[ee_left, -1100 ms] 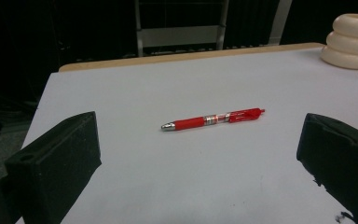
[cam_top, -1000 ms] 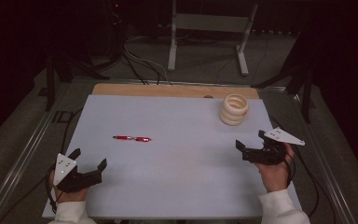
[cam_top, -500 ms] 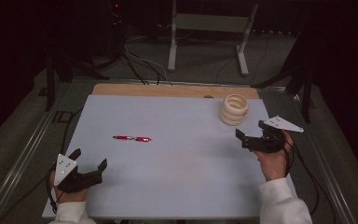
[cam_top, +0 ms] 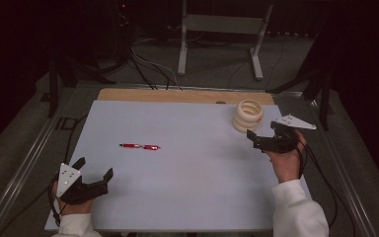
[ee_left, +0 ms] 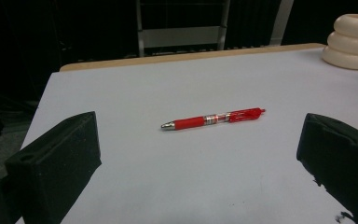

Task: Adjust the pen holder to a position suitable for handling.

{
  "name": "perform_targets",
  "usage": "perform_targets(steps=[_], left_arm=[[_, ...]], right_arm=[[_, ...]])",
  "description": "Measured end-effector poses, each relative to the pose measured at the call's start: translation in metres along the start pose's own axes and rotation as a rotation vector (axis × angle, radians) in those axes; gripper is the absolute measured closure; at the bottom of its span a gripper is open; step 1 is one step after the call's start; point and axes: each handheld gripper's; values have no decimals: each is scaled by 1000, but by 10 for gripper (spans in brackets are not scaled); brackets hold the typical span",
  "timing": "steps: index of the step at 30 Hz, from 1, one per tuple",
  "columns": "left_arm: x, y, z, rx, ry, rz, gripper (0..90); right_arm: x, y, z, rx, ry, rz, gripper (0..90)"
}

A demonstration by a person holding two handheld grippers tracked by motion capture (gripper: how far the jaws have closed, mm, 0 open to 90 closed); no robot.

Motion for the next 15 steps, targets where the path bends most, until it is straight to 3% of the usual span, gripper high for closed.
perform_targets(steps=[10, 15], left_arm=[[0, 1, 0, 6, 3, 7, 1], [0, 2, -1, 8, 4, 8, 1]], right_arm=[[12, -14, 5, -39, -2, 0, 0], [16, -21, 10, -56, -32, 2, 0]])
Point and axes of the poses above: each handheld gripper's, and its own axes: y roughly backward along the jaws, x roughly out of its top, z roughly to its right, and after that the axes turned 14 degrees about -x, right-handed
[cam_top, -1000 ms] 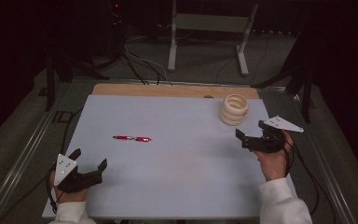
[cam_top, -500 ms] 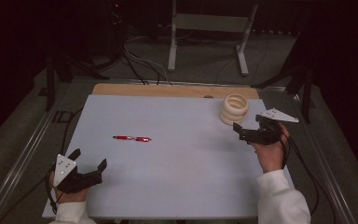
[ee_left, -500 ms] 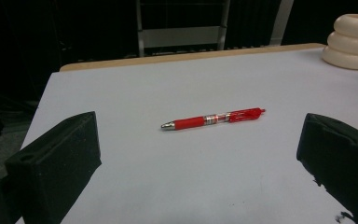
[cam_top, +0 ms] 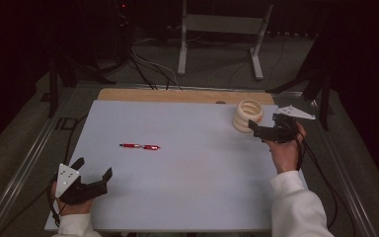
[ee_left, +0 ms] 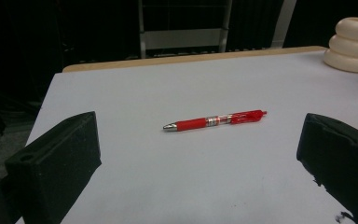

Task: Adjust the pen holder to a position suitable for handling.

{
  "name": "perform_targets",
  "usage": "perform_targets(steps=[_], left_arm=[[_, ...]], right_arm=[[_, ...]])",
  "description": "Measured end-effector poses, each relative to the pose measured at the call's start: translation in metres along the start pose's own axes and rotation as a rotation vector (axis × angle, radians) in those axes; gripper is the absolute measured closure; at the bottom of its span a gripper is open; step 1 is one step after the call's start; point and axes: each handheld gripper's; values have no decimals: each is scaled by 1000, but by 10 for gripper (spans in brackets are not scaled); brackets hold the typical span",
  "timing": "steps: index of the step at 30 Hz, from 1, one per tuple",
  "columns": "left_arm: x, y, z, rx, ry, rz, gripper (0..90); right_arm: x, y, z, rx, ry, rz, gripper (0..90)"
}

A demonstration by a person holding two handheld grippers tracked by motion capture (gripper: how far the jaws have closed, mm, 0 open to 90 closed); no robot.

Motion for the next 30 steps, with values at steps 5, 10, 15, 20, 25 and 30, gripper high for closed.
perform_targets(steps=[5, 10, 15, 20, 25, 30], left_arm=[[0, 0, 0, -1, 0, 0, 1], [0, 0, 0, 0, 3, 0, 1], [0, 0, 0, -1, 2, 0, 1], [0, 0, 0, 0, 2, -1, 1], [0, 0, 0, 0, 0, 0, 1], [-1, 0, 0, -2, 4, -3, 1]], right_arm=[[7, -7, 2, -18, -3, -3, 0], [13, -15, 4, -34, -5, -11, 0], [18, -23, 8, -60, -4, -18, 0], [19, -33, 13, -78, -7, -51, 0], [23, -39, 18, -98, -15, -68, 0], [26, -44, 18, -118, -14, -76, 0]])
Point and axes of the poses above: each handheld gripper's, and its own axes: y roughly backward along the jaws, x roughly out of its top, z roughly to its right, and after that the axes turned 14 degrees about -x, right-handed
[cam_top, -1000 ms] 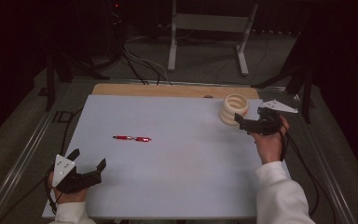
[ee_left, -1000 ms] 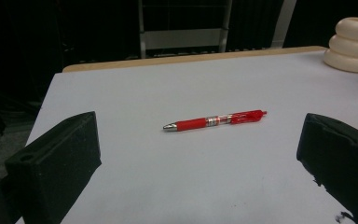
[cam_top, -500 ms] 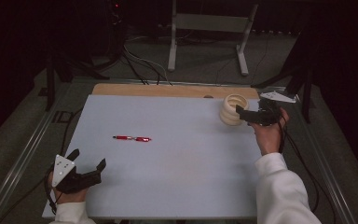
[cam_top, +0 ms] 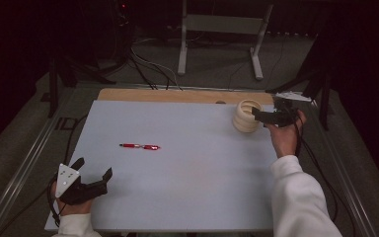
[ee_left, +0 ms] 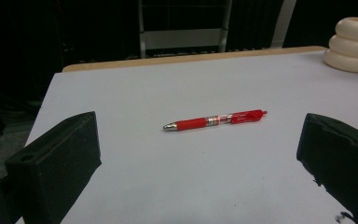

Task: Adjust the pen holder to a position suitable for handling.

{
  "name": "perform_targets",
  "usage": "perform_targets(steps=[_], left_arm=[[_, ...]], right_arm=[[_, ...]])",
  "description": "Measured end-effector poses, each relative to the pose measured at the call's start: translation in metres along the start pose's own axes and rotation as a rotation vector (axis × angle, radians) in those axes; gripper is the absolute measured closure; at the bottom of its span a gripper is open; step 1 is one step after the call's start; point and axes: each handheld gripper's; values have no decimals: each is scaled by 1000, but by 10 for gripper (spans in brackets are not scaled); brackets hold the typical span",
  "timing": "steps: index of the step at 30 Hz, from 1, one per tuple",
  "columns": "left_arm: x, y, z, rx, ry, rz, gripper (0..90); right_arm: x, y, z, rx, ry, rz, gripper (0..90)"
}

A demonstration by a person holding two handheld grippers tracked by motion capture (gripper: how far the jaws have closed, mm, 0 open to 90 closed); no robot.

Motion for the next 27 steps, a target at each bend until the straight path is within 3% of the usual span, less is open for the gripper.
perform_targets(steps=[7, 18, 25, 27], left_arm=[[0, 0, 0, 0, -3, 1, 1], [-1, 2, -1, 1, 3, 5, 1], [-1, 3, -1, 1, 9, 10, 1], [-1, 3, -2, 2, 14, 14, 1]], right_arm=[[3, -7, -1, -9, -1, -16, 0], [2, -34, -2, -11, -27, -78, 0], [-4, -53, 6, -32, -101, -148, 0], [-9, -59, 7, -34, -151, -171, 17]])
Point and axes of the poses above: each handheld gripper's, and its own axes: y roughly backward along the jaws, x roughly out of its top, z roughly to its right, and after that the axes turned 14 degrees about -x, right-handed
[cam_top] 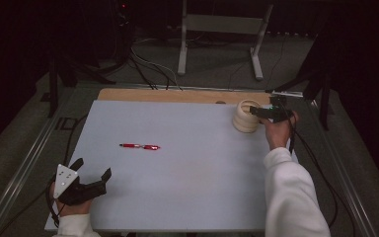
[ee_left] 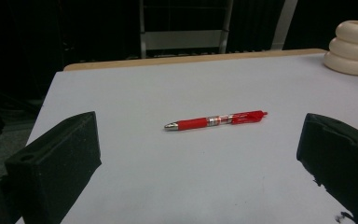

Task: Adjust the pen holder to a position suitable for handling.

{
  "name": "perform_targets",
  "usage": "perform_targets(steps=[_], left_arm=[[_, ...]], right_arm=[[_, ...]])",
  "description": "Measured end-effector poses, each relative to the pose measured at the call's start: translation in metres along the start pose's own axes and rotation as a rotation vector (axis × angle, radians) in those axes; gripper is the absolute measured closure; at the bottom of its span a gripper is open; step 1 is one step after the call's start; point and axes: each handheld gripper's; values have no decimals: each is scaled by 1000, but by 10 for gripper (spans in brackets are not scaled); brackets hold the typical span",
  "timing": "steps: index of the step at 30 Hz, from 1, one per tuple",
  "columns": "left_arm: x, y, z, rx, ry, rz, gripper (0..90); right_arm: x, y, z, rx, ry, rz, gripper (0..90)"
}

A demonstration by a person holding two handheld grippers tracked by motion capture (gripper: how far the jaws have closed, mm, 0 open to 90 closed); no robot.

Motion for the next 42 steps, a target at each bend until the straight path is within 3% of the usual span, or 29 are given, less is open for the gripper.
perform_targets(steps=[3, 4, 9, 11, 12, 13, 14, 15, 17, 18, 22, 24, 30, 38, 42], left_arm=[[0, 2, -1, 2, 6, 1, 1], [0, 2, -1, 3, 6, 3, 1], [-1, 3, -2, 3, 8, 5, 1], [-1, 3, -2, 5, 8, 5, 1], [-1, 4, -2, 6, 9, 5, 1], [-1, 4, -2, 6, 8, 4, 1], [-1, 4, -1, 6, 7, 4, 1], [-1, 4, -1, 7, 6, 3, 1], [-1, 3, -1, 7, 5, 2, 1], [-1, 3, 0, 7, 4, -1, 1], [-1, 2, 0, 7, 3, 0, 1], [-1, 2, 0, 7, 4, -1, 1], [-1, 2, 0, 9, 3, -1, 1], [0, 2, 0, 9, -1, -4, 1], [-1, 2, 0, 9, 1, -5, 1]], right_arm=[[-2, -8, -2, -30, -25, -23, 86], [-3, -13, -3, -34, -66, -42, 159], [-6, -21, -4, -54, -76, -102, 291], [-7, -22, -3, -31, -92, -119, 366], [-7, -20, -3, -8, -91, -125, 412], [-7, -18, -5, -17, -64, -147, 466], [-7, -18, -5, -17, -64, -147, 466], [-7, -15, -6, -24, -38, -159, 546], [-8, -14, -6, -21, -34, -167, 567], [-12, -15, -5, -3, -22, -191, 629], [-15, -13, -5, 10, -26, -185, 704], [-15, -12, -7, 7, 3, -188, 715], [-19, -12, -13, 8, 15, -189, 734], [-15, -2, -20, 41, 37, -168, 741], [-15, 6, -24, 60, 74, -158, 740]])
Point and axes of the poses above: each handheld gripper's, and its own axes: y roughly backward along the jaws, x roughly out of its top, z roughly to its right, and after that the axes turned 14 degrees about -x, right-handed
